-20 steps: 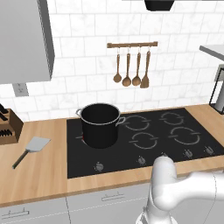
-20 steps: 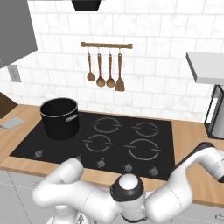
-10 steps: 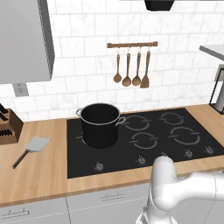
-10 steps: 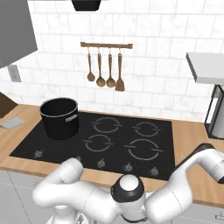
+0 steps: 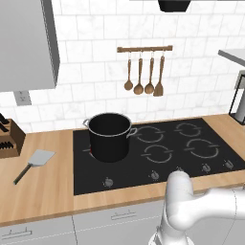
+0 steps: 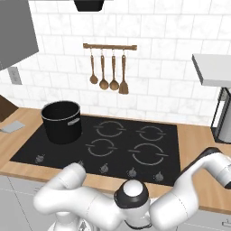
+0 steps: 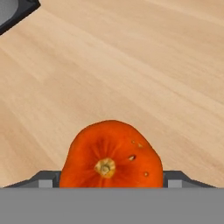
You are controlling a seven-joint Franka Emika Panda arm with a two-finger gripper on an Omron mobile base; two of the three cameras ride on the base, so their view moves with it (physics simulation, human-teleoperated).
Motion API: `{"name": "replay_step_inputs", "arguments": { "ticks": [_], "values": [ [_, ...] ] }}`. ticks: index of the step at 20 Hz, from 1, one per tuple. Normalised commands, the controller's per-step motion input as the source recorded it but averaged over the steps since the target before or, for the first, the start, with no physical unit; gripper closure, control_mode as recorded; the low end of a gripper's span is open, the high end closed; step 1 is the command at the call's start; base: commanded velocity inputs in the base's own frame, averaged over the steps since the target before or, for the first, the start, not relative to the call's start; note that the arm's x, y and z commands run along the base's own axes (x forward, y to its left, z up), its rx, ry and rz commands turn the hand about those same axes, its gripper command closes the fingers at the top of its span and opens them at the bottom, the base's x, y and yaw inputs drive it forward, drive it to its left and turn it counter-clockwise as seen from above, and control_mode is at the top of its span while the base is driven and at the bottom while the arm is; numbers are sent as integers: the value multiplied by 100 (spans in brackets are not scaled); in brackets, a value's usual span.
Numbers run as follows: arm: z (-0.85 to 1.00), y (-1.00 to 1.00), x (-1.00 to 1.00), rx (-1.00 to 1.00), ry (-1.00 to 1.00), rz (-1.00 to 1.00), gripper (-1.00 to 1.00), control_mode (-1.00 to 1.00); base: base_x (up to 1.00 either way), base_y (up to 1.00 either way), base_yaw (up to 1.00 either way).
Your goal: Put the tomato and squash in the pot. Retrieve the spatula and lightly stir the vegetables in the pot.
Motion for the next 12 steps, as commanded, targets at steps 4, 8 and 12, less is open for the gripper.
{"name": "replay_step_inputs", "arguments": {
  "ticks": [4, 8, 12],
  "values": [
    [11, 10, -13, 0, 0, 0, 100, -100, 0, 0, 0],
    [43, 26, -31, -7, 0, 0, 100, -100, 0, 0, 0],
    [53, 52, -46, -11, 0, 0, 100, -100, 0, 0, 0]
  ]
}}
